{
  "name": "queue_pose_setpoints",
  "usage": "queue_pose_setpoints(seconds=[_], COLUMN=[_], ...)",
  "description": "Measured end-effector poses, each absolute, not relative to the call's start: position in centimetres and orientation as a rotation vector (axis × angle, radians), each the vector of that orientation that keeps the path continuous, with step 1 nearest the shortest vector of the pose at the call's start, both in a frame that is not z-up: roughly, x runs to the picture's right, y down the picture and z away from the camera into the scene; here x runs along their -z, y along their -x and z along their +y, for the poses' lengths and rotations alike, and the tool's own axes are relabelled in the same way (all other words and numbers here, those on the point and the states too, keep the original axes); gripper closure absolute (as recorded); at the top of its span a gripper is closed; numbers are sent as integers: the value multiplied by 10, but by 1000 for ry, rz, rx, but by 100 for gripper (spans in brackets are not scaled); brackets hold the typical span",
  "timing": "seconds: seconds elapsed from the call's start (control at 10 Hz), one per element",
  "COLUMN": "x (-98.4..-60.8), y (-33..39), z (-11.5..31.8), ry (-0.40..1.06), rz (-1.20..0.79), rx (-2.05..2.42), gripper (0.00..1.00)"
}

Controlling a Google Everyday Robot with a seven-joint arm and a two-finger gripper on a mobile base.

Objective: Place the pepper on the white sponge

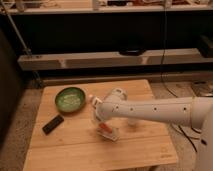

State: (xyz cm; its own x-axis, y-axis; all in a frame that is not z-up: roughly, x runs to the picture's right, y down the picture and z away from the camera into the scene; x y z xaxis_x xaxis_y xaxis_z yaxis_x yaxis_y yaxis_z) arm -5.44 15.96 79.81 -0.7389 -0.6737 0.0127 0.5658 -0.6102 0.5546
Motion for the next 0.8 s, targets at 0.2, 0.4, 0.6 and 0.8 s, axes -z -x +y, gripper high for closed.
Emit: queue_pose_setpoints(seconds=[0.2,0.4,0.6,0.8], x=[-798,-795,-791,-790], y=[51,47,37,34], z=[160,159,157,159], ry=[-259,-316,-366,-382], rz=[-707,-766,-814,-886], rx=[2317,2352,2370,2365], gripper=[99,99,99,99])
